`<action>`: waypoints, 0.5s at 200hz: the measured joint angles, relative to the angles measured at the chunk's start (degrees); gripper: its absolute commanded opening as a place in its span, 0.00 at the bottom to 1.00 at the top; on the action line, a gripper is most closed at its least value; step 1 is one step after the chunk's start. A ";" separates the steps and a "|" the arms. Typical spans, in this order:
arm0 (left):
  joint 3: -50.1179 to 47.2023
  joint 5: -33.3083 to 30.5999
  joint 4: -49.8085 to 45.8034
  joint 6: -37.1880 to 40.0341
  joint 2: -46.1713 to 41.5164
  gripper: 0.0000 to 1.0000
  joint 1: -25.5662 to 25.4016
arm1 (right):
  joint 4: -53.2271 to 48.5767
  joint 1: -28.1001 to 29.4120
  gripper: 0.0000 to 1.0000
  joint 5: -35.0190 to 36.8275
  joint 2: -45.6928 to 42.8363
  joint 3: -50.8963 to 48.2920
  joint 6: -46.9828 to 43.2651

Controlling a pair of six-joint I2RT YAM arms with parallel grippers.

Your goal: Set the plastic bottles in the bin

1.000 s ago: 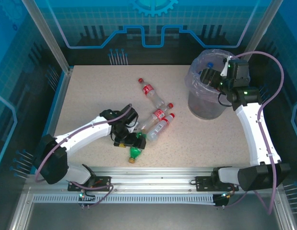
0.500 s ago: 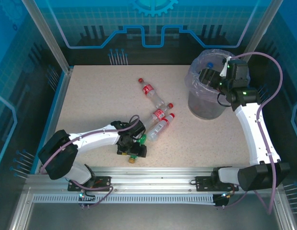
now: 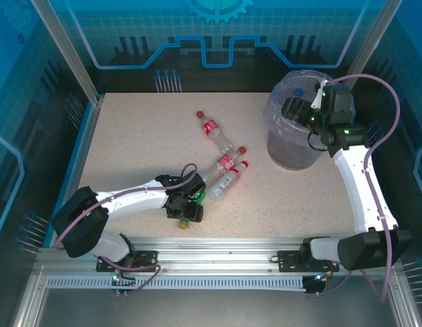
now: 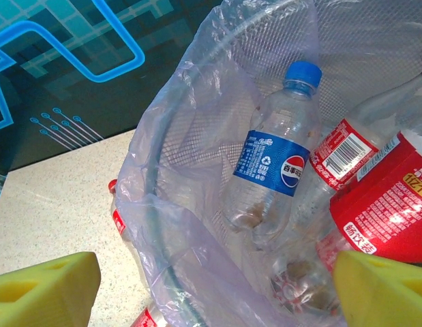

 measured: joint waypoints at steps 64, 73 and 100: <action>6.71 -3.10 -1.53 2.78 -8.28 0.63 6.05 | 0.44 2.03 0.88 -6.32 0.68 1.44 -0.90; 7.91 -2.25 -0.52 3.76 -8.41 0.61 8.09 | 0.52 2.29 0.88 -8.55 0.68 1.99 -1.25; 11.45 3.04 4.52 7.17 -8.39 0.57 14.67 | 1.40 4.17 0.88 -16.39 0.68 2.99 -2.73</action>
